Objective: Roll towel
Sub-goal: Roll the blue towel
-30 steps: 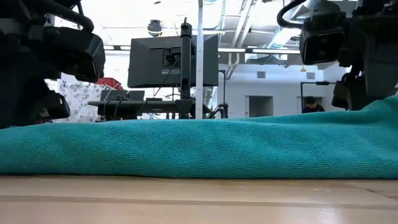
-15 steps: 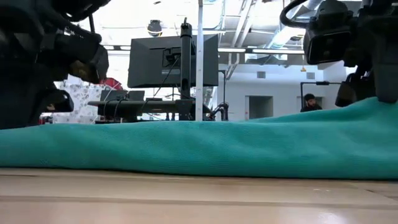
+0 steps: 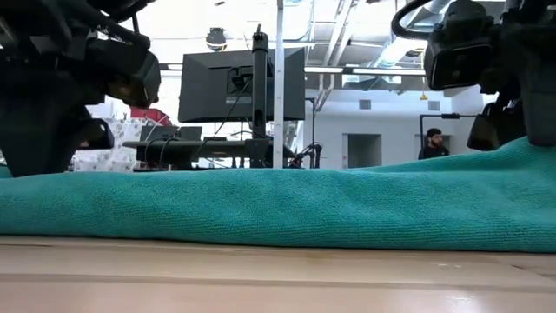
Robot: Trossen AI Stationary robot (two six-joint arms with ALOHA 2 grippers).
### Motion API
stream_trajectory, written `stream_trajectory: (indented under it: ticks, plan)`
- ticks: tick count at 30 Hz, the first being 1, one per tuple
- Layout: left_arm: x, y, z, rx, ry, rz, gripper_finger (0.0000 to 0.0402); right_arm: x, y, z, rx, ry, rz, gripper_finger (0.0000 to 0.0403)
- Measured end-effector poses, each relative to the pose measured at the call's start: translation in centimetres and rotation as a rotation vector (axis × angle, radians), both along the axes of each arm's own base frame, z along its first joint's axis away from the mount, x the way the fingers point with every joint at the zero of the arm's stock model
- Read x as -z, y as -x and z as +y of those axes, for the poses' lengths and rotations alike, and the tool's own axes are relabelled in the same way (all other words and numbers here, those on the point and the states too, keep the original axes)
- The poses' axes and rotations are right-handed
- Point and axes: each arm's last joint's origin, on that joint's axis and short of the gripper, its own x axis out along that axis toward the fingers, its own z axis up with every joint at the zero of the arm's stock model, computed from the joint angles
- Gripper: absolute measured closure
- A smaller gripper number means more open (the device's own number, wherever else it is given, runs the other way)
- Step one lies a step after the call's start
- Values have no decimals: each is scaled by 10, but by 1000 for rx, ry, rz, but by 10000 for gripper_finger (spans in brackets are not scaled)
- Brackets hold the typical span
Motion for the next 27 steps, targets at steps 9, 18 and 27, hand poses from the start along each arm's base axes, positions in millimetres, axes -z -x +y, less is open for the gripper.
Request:
stream_trajectory:
  ticks: [9,18,27]
  plan:
    - [-8,-8,8,-10,-30,-26,307,-23,-5,-9,6,-21,-113,193]
    - [-13,-19,7,-42,12,-140,306,-2,-3,13,-30,36,-49,193]
    - [-22,-55,19,-146,-26,-489,306,9,-5,19,35,109,-59,193]
